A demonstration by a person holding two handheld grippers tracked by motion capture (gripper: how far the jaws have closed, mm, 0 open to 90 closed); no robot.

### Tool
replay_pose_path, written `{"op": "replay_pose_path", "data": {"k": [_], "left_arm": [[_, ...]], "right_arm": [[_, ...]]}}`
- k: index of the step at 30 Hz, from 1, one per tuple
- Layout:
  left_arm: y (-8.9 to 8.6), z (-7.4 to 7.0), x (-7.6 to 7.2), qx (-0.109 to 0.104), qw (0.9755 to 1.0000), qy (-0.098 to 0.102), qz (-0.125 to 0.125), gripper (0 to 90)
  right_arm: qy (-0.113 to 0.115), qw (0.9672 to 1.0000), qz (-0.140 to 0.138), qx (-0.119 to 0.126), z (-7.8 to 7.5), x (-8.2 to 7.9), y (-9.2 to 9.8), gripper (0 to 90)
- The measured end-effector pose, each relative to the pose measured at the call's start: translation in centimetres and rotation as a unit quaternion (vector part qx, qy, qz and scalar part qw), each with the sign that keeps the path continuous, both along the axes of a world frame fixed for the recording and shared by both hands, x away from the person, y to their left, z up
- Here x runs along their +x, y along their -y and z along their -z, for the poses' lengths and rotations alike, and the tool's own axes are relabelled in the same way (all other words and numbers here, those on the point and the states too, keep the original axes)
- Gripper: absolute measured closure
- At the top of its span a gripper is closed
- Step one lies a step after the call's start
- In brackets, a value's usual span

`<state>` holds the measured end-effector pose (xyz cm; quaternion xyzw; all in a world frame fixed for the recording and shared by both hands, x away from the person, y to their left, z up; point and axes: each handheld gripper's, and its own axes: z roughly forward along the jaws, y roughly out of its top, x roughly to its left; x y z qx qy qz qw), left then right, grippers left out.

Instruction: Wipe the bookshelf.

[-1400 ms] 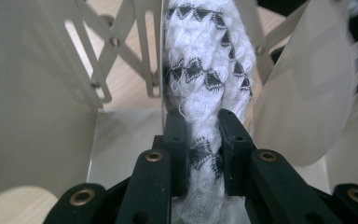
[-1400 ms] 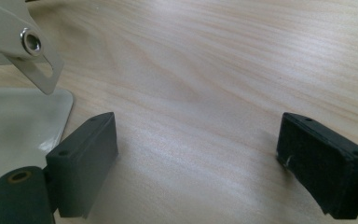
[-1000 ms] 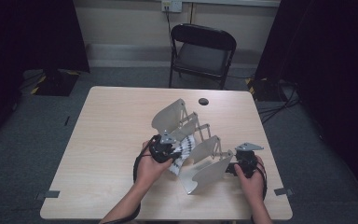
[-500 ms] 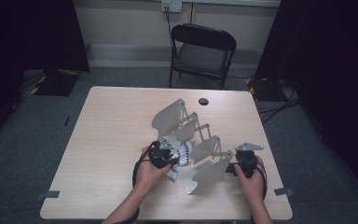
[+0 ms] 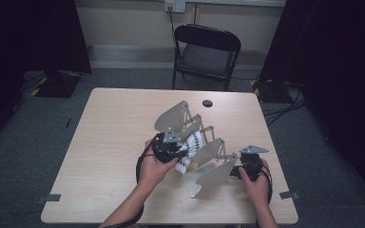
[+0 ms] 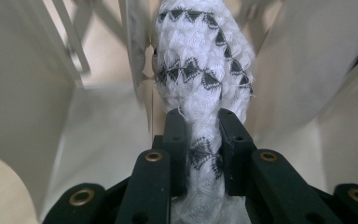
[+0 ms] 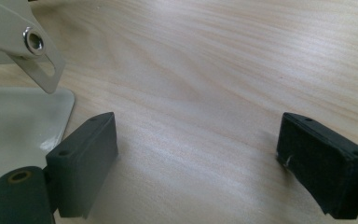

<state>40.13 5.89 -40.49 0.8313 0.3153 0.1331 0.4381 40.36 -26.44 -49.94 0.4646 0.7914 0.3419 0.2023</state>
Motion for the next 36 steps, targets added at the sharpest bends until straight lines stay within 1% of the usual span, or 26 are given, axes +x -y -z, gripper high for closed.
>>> {"op": "replay_pose_path", "data": {"k": [3, 4, 5, 6, 7, 9, 12, 16, 18, 23, 25, 27, 28, 30, 31, 34, 36], "left_arm": [[0.5, -2.4, 0.1, -0.014, 0.9996, 0.024, 0.000, 75.9], [0.7, -2.8, 0.3, -0.017, 0.9995, 0.027, 0.001, 75.9], [0.9, -2.9, 0.4, -0.015, 0.9996, 0.025, 0.004, 75.9], [1.2, -2.7, 0.5, -0.014, 0.9996, 0.025, 0.008, 75.9], [1.4, -2.3, 0.5, -0.006, 0.9997, 0.019, 0.010, 75.9], [1.9, -1.2, 0.5, 0.003, 0.9997, 0.012, 0.020, 75.9], [2.2, 0.9, 0.4, 0.007, 0.9997, -0.008, 0.023, 75.9], [2.7, 2.5, 0.3, 0.017, 0.9992, -0.023, 0.029, 75.9], [2.8, 3.0, 0.3, 0.024, 0.9990, -0.021, 0.031, 75.9], [2.7, 4.3, 0.3, 0.026, 0.9987, -0.036, 0.026, 75.7], [2.5, 4.6, 0.3, 0.033, 0.9984, -0.037, 0.026, 75.7], [2.4, 4.8, 0.3, 0.028, 0.9986, -0.039, 0.024, 75.7], [2.3, 4.8, 0.3, 0.034, 0.9983, -0.040, 0.026, 75.7], [2.3, 5.1, 0.1, 0.032, 0.9985, -0.039, 0.022, 75.6], [2.3, 5.2, 0.1, 0.036, 0.9982, -0.040, 0.025, 75.5], [2.2, 6.1, 0.2, 0.044, 0.9976, -0.049, 0.022, 75.3], [2.1, 6.8, 0.2, 0.040, 0.9975, -0.056, 0.016, 75.3]], "right_arm": [[0.000, 1.0000, 0.000, 0.000, 0.0, 0.0, 0.0, 11.7], [0.000, 1.0000, 0.000, 0.000, 0.0, 0.0, 0.0, 11.7], [0.000, 1.0000, 0.000, 0.000, 0.0, 0.0, 0.0, 11.7], [0.000, 1.0000, 0.000, 0.000, 0.0, 0.0, 0.0, 11.7], [0.000, 1.0000, 0.000, 0.000, 0.0, 0.0, 0.0, 11.7], [0.000, 1.0000, 0.000, 0.000, 0.0, 0.0, 0.0, 11.7], [0.000, 1.0000, 0.000, 0.000, 0.0, 0.0, 0.0, 11.7], [0.000, 1.0000, 0.000, 0.000, 0.0, 0.0, 0.0, 11.7], [0.000, 1.0000, 0.000, 0.000, 0.0, 0.0, 0.0, 11.6], [0.000, 1.0000, 0.000, 0.001, 0.0, 0.0, 0.0, 11.6], [0.000, 1.0000, -0.001, 0.001, 0.0, 0.0, 0.0, 11.6], [0.000, 1.0000, -0.001, 0.000, 0.0, 0.0, 0.0, 11.7], [0.000, 1.0000, -0.001, 0.000, 0.0, 0.0, 0.0, 11.7], [0.000, 1.0000, -0.001, 0.000, 0.0, 0.0, 0.0, 11.7], [0.000, 1.0000, -0.001, 0.000, 0.0, 0.0, 0.0, 11.6], [0.000, 1.0000, -0.001, 0.000, 0.0, 0.0, 0.0, 11.6], [0.000, 1.0000, -0.001, 0.000, 0.0, 0.0, 0.0, 11.7]]}}
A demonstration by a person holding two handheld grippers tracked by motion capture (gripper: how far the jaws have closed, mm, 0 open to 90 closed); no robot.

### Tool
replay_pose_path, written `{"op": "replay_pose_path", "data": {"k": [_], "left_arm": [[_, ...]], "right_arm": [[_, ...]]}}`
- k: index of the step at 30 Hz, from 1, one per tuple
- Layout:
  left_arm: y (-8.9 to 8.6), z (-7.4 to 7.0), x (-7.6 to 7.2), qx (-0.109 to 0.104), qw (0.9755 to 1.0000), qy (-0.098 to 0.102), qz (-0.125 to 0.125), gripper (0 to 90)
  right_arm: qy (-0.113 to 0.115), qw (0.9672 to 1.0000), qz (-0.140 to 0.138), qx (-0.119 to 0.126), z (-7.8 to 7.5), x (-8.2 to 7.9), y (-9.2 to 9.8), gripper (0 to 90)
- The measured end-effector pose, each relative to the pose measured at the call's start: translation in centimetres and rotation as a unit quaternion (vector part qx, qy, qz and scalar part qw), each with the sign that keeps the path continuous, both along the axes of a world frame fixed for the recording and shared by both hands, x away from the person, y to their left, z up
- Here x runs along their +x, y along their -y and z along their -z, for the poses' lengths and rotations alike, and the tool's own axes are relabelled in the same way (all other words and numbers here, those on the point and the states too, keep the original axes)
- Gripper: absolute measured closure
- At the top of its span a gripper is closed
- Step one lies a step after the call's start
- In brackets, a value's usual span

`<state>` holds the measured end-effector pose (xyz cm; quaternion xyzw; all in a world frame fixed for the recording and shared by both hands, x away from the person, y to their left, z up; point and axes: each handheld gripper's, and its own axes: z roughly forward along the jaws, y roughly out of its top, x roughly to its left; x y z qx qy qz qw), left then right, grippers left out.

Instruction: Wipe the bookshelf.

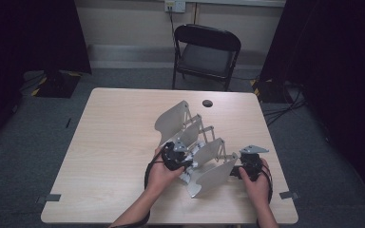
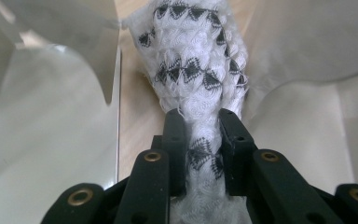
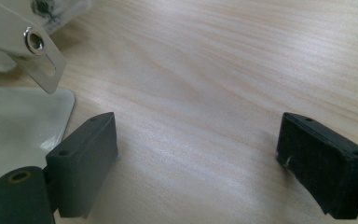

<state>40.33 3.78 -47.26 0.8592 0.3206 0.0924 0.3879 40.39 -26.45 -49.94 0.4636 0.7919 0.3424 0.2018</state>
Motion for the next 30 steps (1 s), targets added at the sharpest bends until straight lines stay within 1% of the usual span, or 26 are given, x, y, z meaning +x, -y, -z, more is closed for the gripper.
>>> {"op": "replay_pose_path", "data": {"k": [1, 4, 8, 9, 10, 11, 13, 14, 16, 17, 18, 20, 21, 23, 24, 25, 26, 27, 28, 30], "left_arm": [[0.0, 0.3, 0.0, 0.003, 1.0000, -0.003, 0.001, 75.3], [-0.2, 1.0, -0.2, 0.007, 1.0000, 0.001, 0.000, 74.8], [-0.2, 1.2, -0.4, 0.000, 0.9999, 0.009, -0.004, 72.9], [-0.2, 1.2, -0.4, 0.005, 0.9999, 0.016, 0.000, 71.4], [-0.2, 1.1, -0.4, 0.007, 0.9998, 0.019, 0.001, 68.7], [-0.4, 0.9, -0.5, 0.008, 0.9997, 0.023, -0.001, 66.6], [-0.8, 0.6, -0.5, 0.003, 0.9996, 0.027, -0.005, 62.7], [-1.0, 0.3, -0.5, 0.007, 0.9995, 0.030, -0.005, 60.4], [-1.5, -0.1, -0.8, -0.006, 0.9996, 0.027, -0.012, 57.4], [-1.8, -0.2, -1.1, -0.007, 0.9996, 0.024, -0.012, 56.1], [-2.0, -0.2, -1.2, -0.003, 0.9996, 0.027, -0.011, 54.2], [-2.3, 0.3, -1.6, -0.005, 0.9996, 0.024, -0.016, 50.0], [-2.4, 0.6, -1.7, 0.002, 0.9996, 0.025, -0.014, 49.0], [-2.4, 1.2, -1.9, 0.005, 0.9996, 0.023, -0.015, 48.9], [-2.5, 1.3, -1.9, 0.003, 0.9997, 0.020, -0.012, 50.0], [-2.5, 1.5, -1.9, 0.001, 0.9998, 0.019, -0.011, 52.8], [-2.5, 1.5, -2.0, 0.000, 0.9998, 0.017, -0.010, 58.3], [-2.4, 1.4, -2.0, 0.001, 0.9998, 0.016, -0.009, 62.3], [-2.3, 1.4, -2.0, 0.007, 0.9998, 0.016, -0.003, 65.6], [-2.1, 1.4, -2.1, 0.005, 0.9999, 0.011, -0.004, 71.7]], "right_arm": [[0.000, 1.0000, 0.000, 0.000, 0.0, 0.0, 0.0, 11.6], [0.000, 1.0000, 0.000, 0.000, 0.0, 0.0, 0.0, 11.7], [0.000, 1.0000, 0.000, 0.000, 0.0, 0.0, 0.0, 11.7], [0.000, 1.0000, 0.000, 0.000, 0.0, 0.0, 0.0, 11.7], [0.000, 1.0000, 0.000, 0.000, 0.0, 0.0, 0.0, 11.7], [0.000, 1.0000, 0.000, 0.000, 0.0, 0.0, 0.0, 11.7], [0.000, 1.0000, -0.001, 0.000, 0.0, 0.0, 0.0, 11.7], [0.000, 1.0000, 0.000, 0.000, 0.0, 0.0, 0.0, 11.7], [0.000, 1.0000, 0.000, 0.000, 0.0, 0.0, 0.0, 11.7], [0.000, 1.0000, 0.000, 0.000, 0.0, 0.0, 0.0, 11.7], [0.000, 1.0000, 0.000, 0.000, 0.0, 0.0, 0.0, 11.7], [0.000, 1.0000, 0.000, 0.000, 0.0, 0.0, 0.0, 11.7], [0.000, 1.0000, 0.000, 0.000, 0.0, 0.0, 0.0, 11.7], [0.000, 1.0000, 0.000, 0.000, 0.0, 0.0, 0.0, 11.7], [0.000, 1.0000, 0.000, 0.000, 0.0, 0.0, 0.0, 11.7], [0.000, 1.0000, 0.000, 0.000, 0.0, 0.0, 0.0, 11.7], [0.000, 1.0000, 0.000, 0.000, 0.0, 0.0, 0.0, 11.7], [0.000, 1.0000, 0.000, 0.000, 0.0, 0.0, 0.0, 11.7], [0.000, 1.0000, 0.000, 0.000, 0.0, 0.0, 0.0, 11.7], [0.000, 1.0000, 0.000, 0.000, 0.0, 0.0, 0.0, 11.7]]}}
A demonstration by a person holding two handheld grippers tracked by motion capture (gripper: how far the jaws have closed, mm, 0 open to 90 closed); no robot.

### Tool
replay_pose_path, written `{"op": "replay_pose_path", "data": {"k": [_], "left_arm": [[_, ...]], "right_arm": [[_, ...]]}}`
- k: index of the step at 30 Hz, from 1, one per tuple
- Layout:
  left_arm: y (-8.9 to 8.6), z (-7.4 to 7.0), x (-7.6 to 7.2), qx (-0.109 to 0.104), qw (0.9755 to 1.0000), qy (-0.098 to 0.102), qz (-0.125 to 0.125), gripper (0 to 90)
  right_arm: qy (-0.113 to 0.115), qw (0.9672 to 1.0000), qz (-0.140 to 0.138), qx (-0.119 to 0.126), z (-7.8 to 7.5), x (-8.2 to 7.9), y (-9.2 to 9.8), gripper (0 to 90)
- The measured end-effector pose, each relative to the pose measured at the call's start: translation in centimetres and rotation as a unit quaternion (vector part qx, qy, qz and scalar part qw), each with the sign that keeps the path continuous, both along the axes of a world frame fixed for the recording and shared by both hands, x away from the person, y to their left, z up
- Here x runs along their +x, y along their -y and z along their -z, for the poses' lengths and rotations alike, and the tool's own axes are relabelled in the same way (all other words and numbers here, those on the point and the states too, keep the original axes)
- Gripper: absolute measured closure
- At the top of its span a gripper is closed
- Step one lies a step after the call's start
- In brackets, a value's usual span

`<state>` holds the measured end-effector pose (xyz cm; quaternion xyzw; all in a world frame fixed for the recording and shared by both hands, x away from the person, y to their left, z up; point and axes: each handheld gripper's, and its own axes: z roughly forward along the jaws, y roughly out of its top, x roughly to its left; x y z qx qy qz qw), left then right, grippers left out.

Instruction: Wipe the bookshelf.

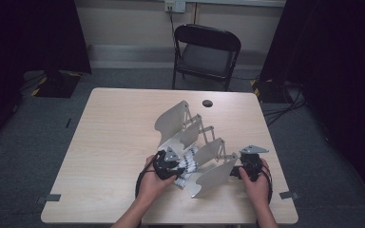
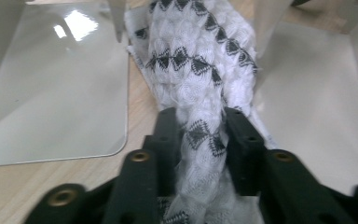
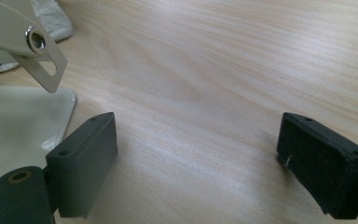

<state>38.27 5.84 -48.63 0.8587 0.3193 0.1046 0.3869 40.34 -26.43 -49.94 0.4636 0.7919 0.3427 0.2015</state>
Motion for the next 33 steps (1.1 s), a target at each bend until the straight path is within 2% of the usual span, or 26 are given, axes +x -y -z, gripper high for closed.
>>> {"op": "replay_pose_path", "data": {"k": [3, 4, 7, 12, 17, 18, 20, 23, 25, 33], "left_arm": [[0.2, -0.2, 0.2, 0.001, 1.0000, -0.009, 0.001, 75.6], [0.2, -0.4, 0.3, 0.008, 0.9999, -0.009, 0.004, 76.3], [0.5, -1.5, 0.4, -0.002, 0.9999, -0.008, 0.013, 77.3], [0.9, -4.8, 0.9, -0.027, 0.9994, 0.011, 0.021, 77.7], [1.3, -8.9, 1.8, -0.050, 0.9978, 0.038, 0.021, 78.1], [1.4, -9.5, 1.9, -0.053, 0.9973, 0.045, 0.023, 78.1], [1.9, -10.3, 2.2, -0.054, 0.9970, 0.046, 0.031, 78.1], [2.9, -10.2, 2.4, -0.054, 0.9969, 0.038, 0.044, 78.1], [3.3, -9.5, 2.4, -0.053, 0.9970, 0.031, 0.048, 78.1], [3.1, -7.1, 2.1, -0.040, 0.9977, 0.012, 0.053, 78.3]], "right_arm": [[0.000, 1.0000, 0.000, 0.000, 0.0, 0.0, 0.0, 11.7], [0.000, 1.0000, 0.000, 0.000, 0.0, 0.0, 0.0, 11.7], [0.000, 1.0000, 0.000, 0.000, 0.0, 0.0, 0.0, 11.7], [0.000, 1.0000, 0.000, 0.000, 0.0, 0.0, 0.0, 11.7], [0.000, 1.0000, 0.000, 0.000, 0.0, 0.0, 0.0, 11.7], [0.000, 1.0000, 0.000, 0.000, 0.0, 0.0, 0.0, 11.7], [0.000, 1.0000, 0.000, 0.000, 0.0, 0.0, 0.0, 11.7], [0.000, 1.0000, 0.000, 0.000, 0.0, 0.0, 0.0, 11.7], [0.000, 1.0000, 0.000, 0.000, 0.0, 0.0, 0.0, 11.7], [0.000, 1.0000, 0.000, 0.000, 0.0, 0.0, 0.0, 11.7]]}}
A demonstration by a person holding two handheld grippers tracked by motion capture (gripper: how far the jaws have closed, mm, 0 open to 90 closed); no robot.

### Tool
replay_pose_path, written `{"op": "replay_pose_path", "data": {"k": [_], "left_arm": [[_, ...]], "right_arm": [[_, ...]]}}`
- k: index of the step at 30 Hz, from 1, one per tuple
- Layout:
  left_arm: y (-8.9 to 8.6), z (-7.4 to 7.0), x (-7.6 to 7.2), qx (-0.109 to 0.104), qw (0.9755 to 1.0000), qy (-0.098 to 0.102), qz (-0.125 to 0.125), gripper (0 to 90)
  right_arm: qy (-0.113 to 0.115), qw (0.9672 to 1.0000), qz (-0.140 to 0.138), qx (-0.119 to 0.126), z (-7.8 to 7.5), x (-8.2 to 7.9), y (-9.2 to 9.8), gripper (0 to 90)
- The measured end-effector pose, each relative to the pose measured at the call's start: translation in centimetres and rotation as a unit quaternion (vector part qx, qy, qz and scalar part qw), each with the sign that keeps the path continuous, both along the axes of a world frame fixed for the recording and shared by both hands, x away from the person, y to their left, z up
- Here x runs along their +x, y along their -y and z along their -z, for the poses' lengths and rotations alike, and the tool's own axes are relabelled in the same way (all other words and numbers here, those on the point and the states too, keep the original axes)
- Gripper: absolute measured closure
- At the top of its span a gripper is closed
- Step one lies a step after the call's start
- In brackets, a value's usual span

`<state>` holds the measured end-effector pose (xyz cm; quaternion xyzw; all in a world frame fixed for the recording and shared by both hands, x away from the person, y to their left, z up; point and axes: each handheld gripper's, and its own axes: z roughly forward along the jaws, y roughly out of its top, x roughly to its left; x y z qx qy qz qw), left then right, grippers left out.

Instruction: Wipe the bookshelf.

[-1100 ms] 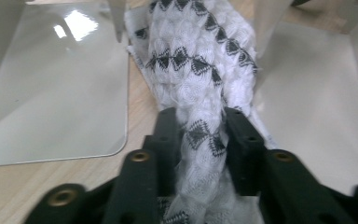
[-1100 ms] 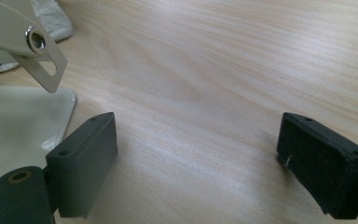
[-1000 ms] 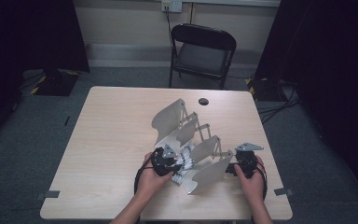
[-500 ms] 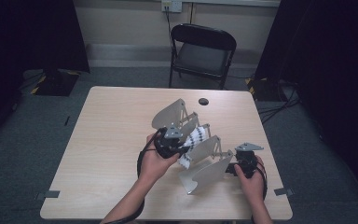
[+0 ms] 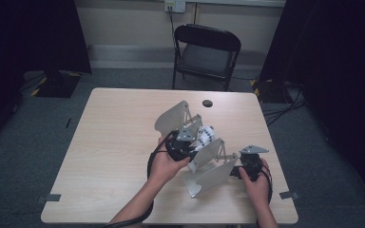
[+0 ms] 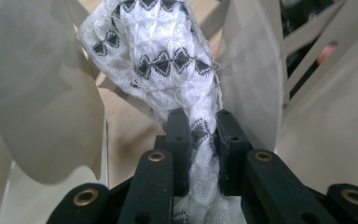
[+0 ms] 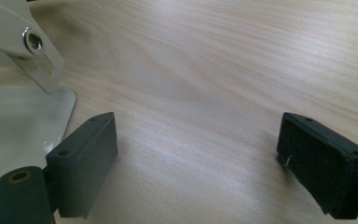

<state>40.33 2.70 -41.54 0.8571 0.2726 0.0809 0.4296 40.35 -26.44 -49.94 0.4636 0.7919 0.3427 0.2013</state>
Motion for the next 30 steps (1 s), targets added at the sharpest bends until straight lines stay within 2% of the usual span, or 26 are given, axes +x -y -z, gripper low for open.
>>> {"op": "replay_pose_path", "data": {"k": [10, 13, 18, 20, 23, 26, 28, 30], "left_arm": [[-0.3, 4.0, -0.3, 0.015, 0.9993, -0.035, -0.003, 78.2], [-0.4, 5.1, -0.5, 0.027, 0.9987, -0.043, -0.004, 78.2], [-1.0, 6.5, -0.7, 0.024, 0.9983, -0.051, -0.015, 77.9], [-1.2, 6.6, -0.8, 0.017, 0.9983, -0.053, -0.019, 77.6], [-1.3, 6.6, -0.9, 0.026, 0.9985, -0.044, -0.018, 75.9], [-1.6, 6.4, -1.0, 0.034, 0.9982, -0.038, -0.033, 70.9], [-1.9, 6.1, -1.0, 0.055, 0.9974, -0.029, -0.036, 68.4], [-2.3, 6.0, -1.0, 0.055, 0.9971, -0.032, -0.043, 68.8]], "right_arm": [[0.000, 1.0000, 0.000, 0.000, 0.0, 0.0, 0.0, 11.7], [0.000, 1.0000, 0.000, 0.000, 0.0, 0.0, 0.0, 11.6], [0.000, 1.0000, 0.000, 0.000, 0.0, 0.0, 0.0, 11.6], [0.000, 1.0000, 0.000, 0.000, 0.0, 0.0, 0.0, 11.6], [0.000, 1.0000, 0.000, 0.000, 0.0, 0.0, 0.0, 11.6], [0.000, 1.0000, 0.000, 0.000, 0.0, 0.0, 0.0, 11.6], [0.000, 1.0000, 0.000, 0.000, 0.0, 0.0, 0.0, 11.7], [0.000, 1.0000, 0.000, 0.000, 0.0, 0.0, 0.0, 11.7]]}}
